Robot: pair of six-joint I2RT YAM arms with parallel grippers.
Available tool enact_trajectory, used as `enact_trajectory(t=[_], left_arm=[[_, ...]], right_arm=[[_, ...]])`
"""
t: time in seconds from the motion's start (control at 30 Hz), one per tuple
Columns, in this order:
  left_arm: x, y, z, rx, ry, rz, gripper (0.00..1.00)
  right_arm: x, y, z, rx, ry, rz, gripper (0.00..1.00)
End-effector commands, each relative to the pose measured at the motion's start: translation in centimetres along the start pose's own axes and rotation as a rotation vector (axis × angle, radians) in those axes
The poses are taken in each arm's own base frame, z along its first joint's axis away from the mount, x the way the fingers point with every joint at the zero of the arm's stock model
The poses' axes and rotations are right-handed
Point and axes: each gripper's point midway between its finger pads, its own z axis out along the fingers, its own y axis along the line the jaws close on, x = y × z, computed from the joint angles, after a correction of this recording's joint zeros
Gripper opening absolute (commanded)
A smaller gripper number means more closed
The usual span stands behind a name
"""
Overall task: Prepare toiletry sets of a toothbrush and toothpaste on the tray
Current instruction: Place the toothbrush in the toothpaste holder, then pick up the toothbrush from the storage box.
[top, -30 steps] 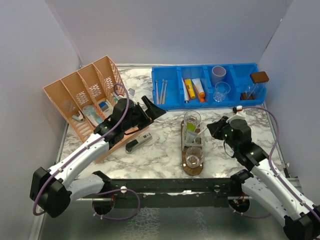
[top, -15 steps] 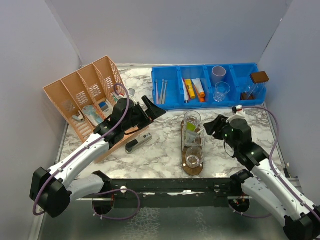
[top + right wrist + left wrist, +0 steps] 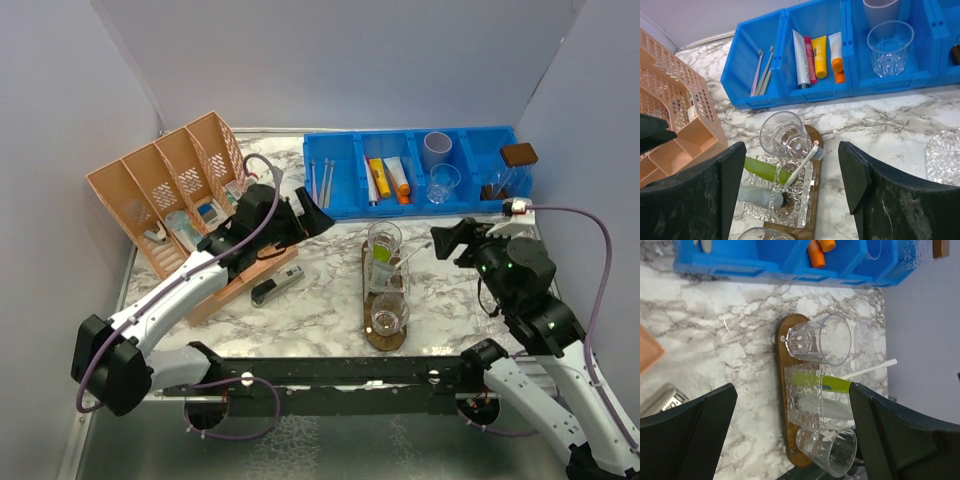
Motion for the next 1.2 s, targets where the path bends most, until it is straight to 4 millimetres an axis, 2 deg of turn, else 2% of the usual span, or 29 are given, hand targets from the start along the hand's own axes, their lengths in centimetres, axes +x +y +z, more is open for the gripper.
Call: enact_trajectory(t=[0.0, 0.03, 0.07, 0.17, 0.27, 0.43, 0.5, 0.6, 0.77, 0.97, 1.17], left_arm=[[-2.4, -0.3, 1.0, -0.054, -0.019, 0.198, 0.99], [-2.6, -0.3, 1.5, -0.063, -0.006, 0.232, 0.99], [-2.7, -0.3, 2.0, -0.074, 0.009, 0.268, 0.99], [-3.4, -0.5, 3.6, -0.102, 0.042, 0.334, 0.99], [-4.3, -0.5, 5.3, -0.134, 0.056, 0.380, 0.98], [-5.7, -0.5, 8.1, -0.175, 0.064, 0.430, 0.98], [-6.1, -0.4, 9.3, -0.189, 0.070, 0.446, 0.97], [-6.7, 0.3, 11.3, -0.229, 0.088, 0.468, 0.95], [-8.8, 0.0, 13.3, -0.247, 0.074, 0.499, 0.95], [-10.7, 1.9, 15.7, -0.308, 0.075, 0.521, 0.88], [-12.0, 3.7, 18.3, -0.390, 0.098, 0.594, 0.76]], right_arm=[[-1.5, -0.1, -0.6, 0.028, -0.005, -0.023, 0.83], [-2.0, 0.2, -0.6, 0.026, -0.006, -0.010, 0.89], [-2.4, 0.5, -0.6, 0.016, -0.004, -0.011, 0.91], [-4.0, 1.2, -1.0, 0.012, 0.004, -0.026, 0.92], [-5.4, 1.7, -1.4, -0.016, -0.009, -0.130, 0.93], [-8.2, -0.5, -1.5, 0.103, -0.126, -0.238, 0.93], [-8.4, -1.3, -0.6, 0.165, -0.107, -0.276, 0.93], [-7.3, -1.8, 1.6, 0.229, -0.027, -0.307, 0.93], [-7.6, -0.3, 3.7, 0.199, -0.021, -0.242, 0.93], [-7.7, 1.2, 6.1, 0.128, 0.005, -0.202, 0.93], [-8.6, 2.7, 6.4, 0.055, -0.015, -0.175, 0.93]])
